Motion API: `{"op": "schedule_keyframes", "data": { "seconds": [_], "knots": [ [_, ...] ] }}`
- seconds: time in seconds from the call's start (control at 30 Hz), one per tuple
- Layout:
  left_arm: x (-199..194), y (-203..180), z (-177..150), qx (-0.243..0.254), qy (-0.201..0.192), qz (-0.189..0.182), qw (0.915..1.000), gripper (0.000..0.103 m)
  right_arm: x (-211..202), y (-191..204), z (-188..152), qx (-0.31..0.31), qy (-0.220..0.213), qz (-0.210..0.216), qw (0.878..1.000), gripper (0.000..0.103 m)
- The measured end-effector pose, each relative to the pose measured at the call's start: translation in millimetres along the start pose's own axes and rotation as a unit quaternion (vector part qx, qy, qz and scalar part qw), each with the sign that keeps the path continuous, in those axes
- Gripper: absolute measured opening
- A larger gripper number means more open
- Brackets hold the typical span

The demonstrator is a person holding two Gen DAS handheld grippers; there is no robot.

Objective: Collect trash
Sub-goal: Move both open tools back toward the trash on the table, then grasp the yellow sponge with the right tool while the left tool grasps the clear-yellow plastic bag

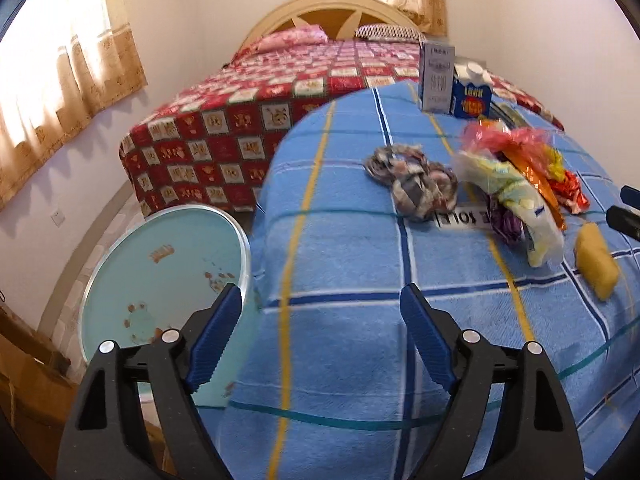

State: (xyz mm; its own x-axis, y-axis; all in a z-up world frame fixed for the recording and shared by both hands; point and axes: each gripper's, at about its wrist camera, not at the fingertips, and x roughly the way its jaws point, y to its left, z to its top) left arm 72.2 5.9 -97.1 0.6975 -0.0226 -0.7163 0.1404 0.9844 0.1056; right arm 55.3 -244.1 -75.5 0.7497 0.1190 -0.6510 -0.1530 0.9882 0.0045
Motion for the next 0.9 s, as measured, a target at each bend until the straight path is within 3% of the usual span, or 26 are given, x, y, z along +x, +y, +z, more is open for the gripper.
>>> {"op": "schedule_keyframes", "data": {
  "seconds": [0.17,0.27,0.43,0.57,0.7,0.77,0.9],
  "knots": [
    [-3,-3,-7,0.002,0.007,-0.001,1.0,0.08,13,17,-13,-0.025,0.024,0.03,0.999,0.078],
    [-3,0,-5,-0.004,0.005,0.001,1.0,0.08,19,16,-20,-0.031,0.041,0.021,0.998,0.078],
    [0,-2,-5,-0.01,0.012,-0.006,0.9999,0.08,9,0,-28,-0.045,0.036,-0.04,0.998,0.078],
    [0,-11,-2,-0.004,0.01,-0.015,0.9998,0.08,8,-12,-32,-0.039,0.044,-0.031,0.998,0.076],
    [-4,-14,5,-0.01,0.004,-0.017,0.9998,0.08,6,-10,-32,-0.06,0.039,-0.033,0.997,0.068],
    [-8,-15,8,-0.013,0.0,-0.018,0.9998,0.08,7,-13,-30,-0.047,0.049,-0.011,0.998,0.055],
    [-18,-19,15,-0.017,-0.01,-0.03,0.9994,0.08,6,-8,-33,-0.027,0.061,0.025,0.997,0.04]
  ]
}}
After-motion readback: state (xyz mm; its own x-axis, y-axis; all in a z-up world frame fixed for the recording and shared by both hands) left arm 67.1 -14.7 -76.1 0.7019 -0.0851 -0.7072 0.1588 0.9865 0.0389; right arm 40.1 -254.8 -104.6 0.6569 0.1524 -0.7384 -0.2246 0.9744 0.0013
